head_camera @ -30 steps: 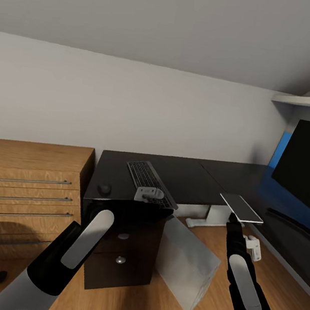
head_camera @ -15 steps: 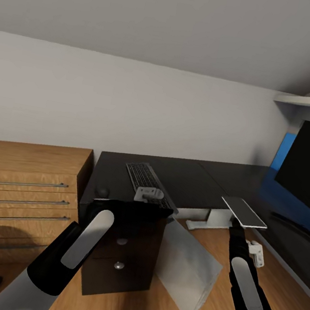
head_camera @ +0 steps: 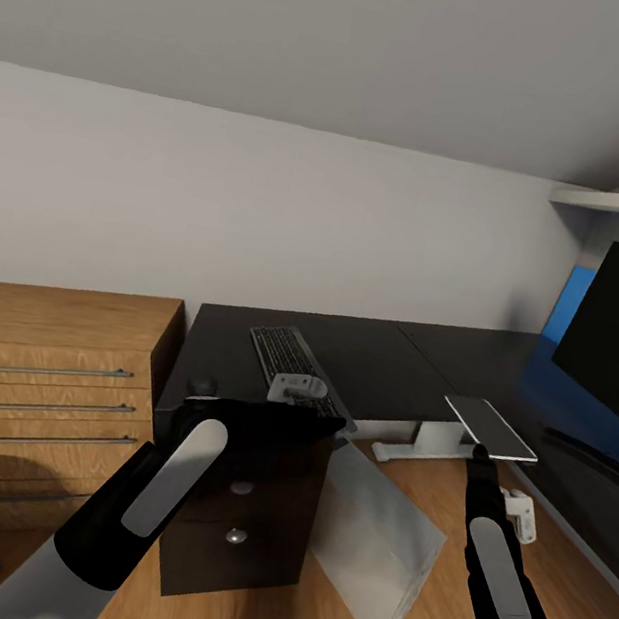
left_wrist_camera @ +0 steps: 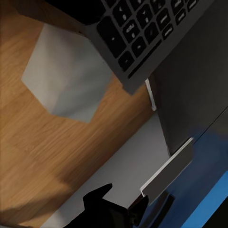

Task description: In the bedroom, organize the workspace by keeping the computer under the desk, ensuring the monitor is on the desk, placing the keyboard on the desk next to the monitor, placing the mouse on the desk next to the keyboard, moving the folder from the swivel chair onto the desk next to the mouse, stacking the notebook on top of the folder with the pen on top of the notebook, and positioning the swivel chair next to the desk.

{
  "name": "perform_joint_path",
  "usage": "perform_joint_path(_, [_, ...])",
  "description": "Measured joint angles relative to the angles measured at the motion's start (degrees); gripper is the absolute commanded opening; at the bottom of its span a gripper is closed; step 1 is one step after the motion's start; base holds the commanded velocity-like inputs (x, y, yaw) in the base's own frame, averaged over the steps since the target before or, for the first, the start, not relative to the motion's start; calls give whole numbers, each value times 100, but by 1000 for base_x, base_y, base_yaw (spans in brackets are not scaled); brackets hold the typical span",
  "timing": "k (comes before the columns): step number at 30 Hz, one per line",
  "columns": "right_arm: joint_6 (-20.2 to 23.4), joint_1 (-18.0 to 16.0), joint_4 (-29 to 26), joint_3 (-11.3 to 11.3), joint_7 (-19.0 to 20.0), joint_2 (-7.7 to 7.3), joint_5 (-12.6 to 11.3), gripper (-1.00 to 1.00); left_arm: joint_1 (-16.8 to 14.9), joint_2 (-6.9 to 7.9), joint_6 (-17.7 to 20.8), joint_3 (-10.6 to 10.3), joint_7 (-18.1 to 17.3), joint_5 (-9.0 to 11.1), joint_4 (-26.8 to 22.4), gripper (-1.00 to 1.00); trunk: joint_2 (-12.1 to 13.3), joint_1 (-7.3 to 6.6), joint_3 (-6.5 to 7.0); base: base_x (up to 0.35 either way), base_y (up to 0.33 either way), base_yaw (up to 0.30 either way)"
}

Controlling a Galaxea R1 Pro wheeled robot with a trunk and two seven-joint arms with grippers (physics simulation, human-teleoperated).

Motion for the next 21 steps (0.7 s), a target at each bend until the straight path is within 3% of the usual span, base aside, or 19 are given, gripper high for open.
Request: perform_joint_path(21, [0,0,1,-55,-1,-1,0,100,-1,0,0,5,1,0,25,100,0,1,0,84,0,0])
